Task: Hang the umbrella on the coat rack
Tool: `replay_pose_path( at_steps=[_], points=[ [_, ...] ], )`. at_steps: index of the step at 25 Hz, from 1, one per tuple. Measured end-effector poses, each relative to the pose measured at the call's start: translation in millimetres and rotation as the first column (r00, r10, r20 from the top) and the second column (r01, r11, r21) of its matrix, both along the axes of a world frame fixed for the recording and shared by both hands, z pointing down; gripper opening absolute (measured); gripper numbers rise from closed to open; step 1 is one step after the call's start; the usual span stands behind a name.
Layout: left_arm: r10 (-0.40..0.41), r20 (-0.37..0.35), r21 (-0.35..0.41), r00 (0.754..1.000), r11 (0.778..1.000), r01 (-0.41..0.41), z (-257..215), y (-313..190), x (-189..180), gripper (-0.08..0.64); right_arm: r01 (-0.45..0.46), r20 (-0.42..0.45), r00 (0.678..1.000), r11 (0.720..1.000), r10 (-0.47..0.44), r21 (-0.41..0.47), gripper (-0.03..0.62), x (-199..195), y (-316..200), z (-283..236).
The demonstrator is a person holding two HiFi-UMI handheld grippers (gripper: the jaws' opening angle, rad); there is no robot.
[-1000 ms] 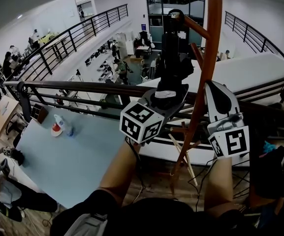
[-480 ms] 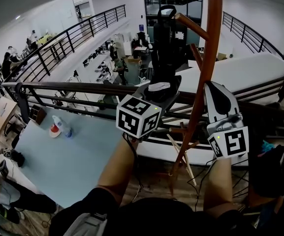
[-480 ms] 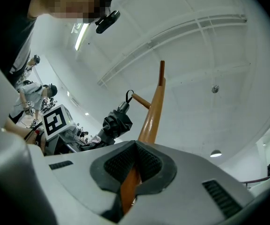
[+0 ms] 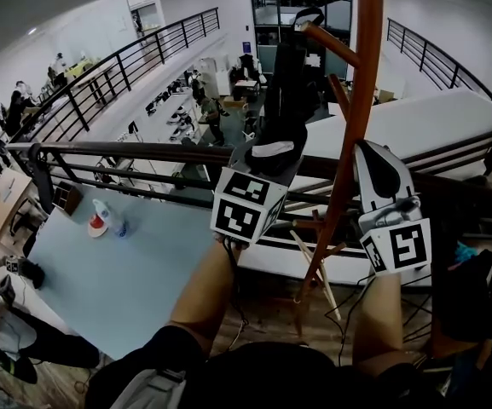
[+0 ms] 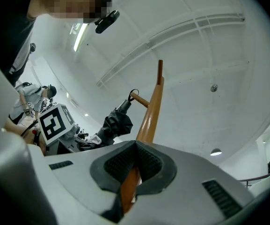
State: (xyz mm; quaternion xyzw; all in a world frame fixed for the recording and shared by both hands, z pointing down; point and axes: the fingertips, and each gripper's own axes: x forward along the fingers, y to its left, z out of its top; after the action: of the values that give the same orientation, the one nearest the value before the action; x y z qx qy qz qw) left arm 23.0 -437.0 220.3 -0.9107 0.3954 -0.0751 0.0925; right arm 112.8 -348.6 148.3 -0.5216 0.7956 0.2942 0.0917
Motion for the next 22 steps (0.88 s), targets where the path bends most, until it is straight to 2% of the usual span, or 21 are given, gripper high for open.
replay_pose_path(
  at_steps=[5, 11, 14, 18, 22],
  points=[
    [-0.063, 0.046, 0.044, 0.997, 0.997, 0.061, 2, 6, -5, 0.235, 0.01, 0.002, 1.0, 1.0, -0.01, -0.003, 0.031, 1, 2, 1],
    [-0.153, 0.043, 0.074, 0.987, 0.986, 0.15, -3, 5, -25, 0.236, 0.022, -0.001, 1.0, 1.0, -0.023, -0.007, 0.031, -2, 5, 0],
    [-0.214, 0.071, 0.105, 0.974, 0.973, 0.206, -5, 2, -38, 0.236, 0.032, 0.004, 0.999, 0.999, -0.032, -0.01, 0.031, -3, 6, 1],
    [-0.304, 0.117, 0.165, 0.945, 0.945, 0.283, -11, -2, -52, 0.236, 0.044, 0.009, 0.999, 0.999, -0.044, -0.011, 0.031, -2, 6, 5],
    [-0.35, 0.151, 0.198, 0.925, 0.927, 0.318, -18, -2, -62, 0.236, 0.052, 0.013, 0.999, 0.999, -0.051, -0.008, 0.03, -2, 9, 5]
  ],
)
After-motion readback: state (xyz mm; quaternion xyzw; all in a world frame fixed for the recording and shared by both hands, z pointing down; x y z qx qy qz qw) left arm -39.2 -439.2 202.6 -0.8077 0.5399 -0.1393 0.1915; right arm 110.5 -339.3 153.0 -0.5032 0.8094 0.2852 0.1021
